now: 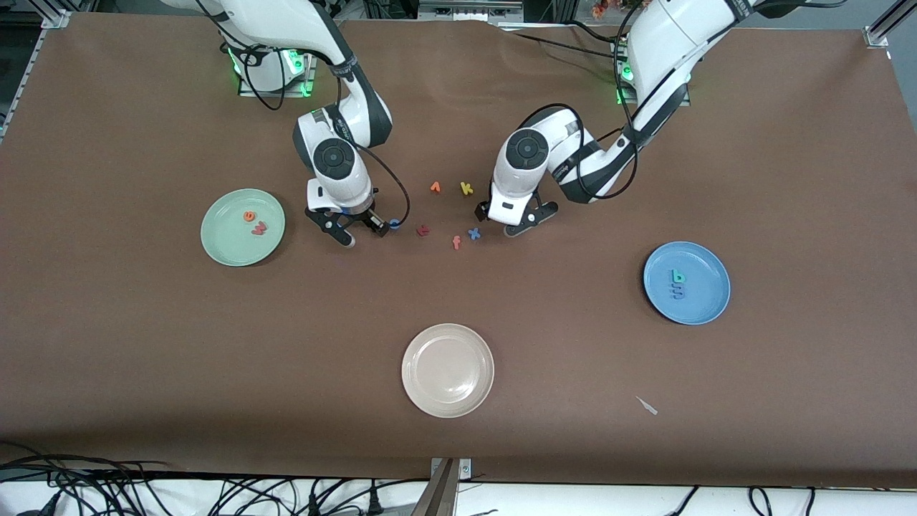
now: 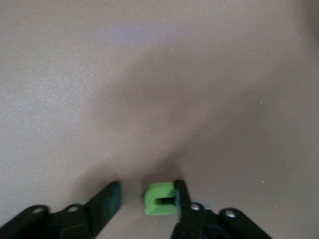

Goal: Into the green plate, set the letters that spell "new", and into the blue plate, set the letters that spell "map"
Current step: 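Carry the green letter to the green plate while the left gripper grasps the yellow letter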

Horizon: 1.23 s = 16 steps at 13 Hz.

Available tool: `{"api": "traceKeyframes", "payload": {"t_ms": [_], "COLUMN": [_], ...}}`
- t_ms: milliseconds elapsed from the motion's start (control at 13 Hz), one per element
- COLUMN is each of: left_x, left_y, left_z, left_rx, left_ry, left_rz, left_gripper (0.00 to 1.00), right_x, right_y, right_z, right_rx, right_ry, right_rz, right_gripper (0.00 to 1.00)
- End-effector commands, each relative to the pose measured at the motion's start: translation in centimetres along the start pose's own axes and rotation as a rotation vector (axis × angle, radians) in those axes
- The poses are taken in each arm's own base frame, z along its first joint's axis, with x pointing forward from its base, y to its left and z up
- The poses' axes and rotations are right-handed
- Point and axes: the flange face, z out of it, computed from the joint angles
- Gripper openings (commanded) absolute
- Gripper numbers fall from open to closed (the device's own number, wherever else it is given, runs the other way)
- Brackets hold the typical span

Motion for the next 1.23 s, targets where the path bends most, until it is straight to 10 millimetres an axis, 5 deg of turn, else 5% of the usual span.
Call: {"api": "traceKeyframes", "payload": {"t_ms": [0, 154, 308, 692, 846, 1154], "left_x": [-0.3, -0.4, -0.4, -0.8, -0.7, -0.2], "left_y": [0.4, 0.5, 0.5, 0.5, 0.5, 0.6], "left_z": [0.5, 1.2, 1.6, 1.8, 1.8, 1.4], "left_rx": [-0.007, -0.015, -0.012, -0.009, -0.007, -0.005], "left_ry": [0.02, 0.015, 0.027, 0.032, 0.034, 0.039], "left_rz": [-0.021, -0.049, -0.064, -0.065, -0.067, -0.058], "left_gripper": [0.95, 0.82, 0.65, 0.35, 0.19, 0.0], "right_x": [-0.3, 0.5, 3.4, 12.6, 16.6, 20.4], "right_y": [0.2, -0.1, 0.5, 7.2, 11.1, 17.2], "right_z": [0.1, -1.9, -4.8, -9.2, -8.6, -3.6], "right_rx": [0.006, 0.019, -0.026, -0.09, -0.095, -0.086], "right_ry": [-0.005, -0.009, -0.038, -0.127, -0.138, -0.029], "right_rz": [-0.005, -0.019, -0.075, -0.311, -0.408, -0.582], "right_gripper": [0.1, 0.09, 0.09, 0.09, 0.09, 0.11]}}
